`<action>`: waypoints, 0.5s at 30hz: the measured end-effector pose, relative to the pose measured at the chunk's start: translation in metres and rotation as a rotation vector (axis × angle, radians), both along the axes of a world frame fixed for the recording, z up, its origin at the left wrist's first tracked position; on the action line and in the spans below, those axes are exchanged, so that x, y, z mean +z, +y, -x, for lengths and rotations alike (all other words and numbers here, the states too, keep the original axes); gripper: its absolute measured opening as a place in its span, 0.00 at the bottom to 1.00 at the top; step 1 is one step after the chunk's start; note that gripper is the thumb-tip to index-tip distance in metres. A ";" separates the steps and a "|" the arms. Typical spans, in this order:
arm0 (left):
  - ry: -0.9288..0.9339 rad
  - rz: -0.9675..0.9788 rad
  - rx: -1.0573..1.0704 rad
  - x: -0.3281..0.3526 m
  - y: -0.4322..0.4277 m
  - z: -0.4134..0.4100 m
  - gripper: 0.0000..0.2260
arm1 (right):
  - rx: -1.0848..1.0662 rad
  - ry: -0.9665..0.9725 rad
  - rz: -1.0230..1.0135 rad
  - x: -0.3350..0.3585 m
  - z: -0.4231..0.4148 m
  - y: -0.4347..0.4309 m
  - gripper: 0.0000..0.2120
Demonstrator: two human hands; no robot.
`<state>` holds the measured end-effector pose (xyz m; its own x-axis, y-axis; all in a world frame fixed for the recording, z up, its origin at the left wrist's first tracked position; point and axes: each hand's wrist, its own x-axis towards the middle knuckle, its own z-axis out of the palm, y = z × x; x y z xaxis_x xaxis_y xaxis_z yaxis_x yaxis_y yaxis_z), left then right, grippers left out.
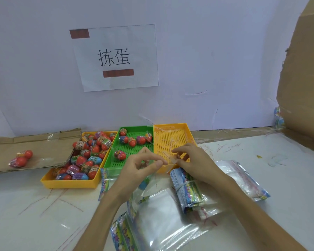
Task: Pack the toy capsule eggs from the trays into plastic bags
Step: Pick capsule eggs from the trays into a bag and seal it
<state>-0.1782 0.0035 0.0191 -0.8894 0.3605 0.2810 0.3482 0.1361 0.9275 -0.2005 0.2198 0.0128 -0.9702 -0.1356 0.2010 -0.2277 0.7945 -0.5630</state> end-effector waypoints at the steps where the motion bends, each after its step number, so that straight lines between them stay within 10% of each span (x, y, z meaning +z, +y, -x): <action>1: 0.000 -0.002 -0.002 0.000 0.000 0.000 0.07 | 0.002 0.002 0.002 0.000 0.000 0.000 0.13; 11: -0.010 0.014 -0.007 -0.001 0.000 0.002 0.06 | 0.003 0.043 0.112 0.001 -0.004 0.000 0.09; 15: 0.005 0.026 -0.008 0.000 0.000 0.001 0.06 | -0.080 0.163 0.468 0.007 -0.007 -0.004 0.10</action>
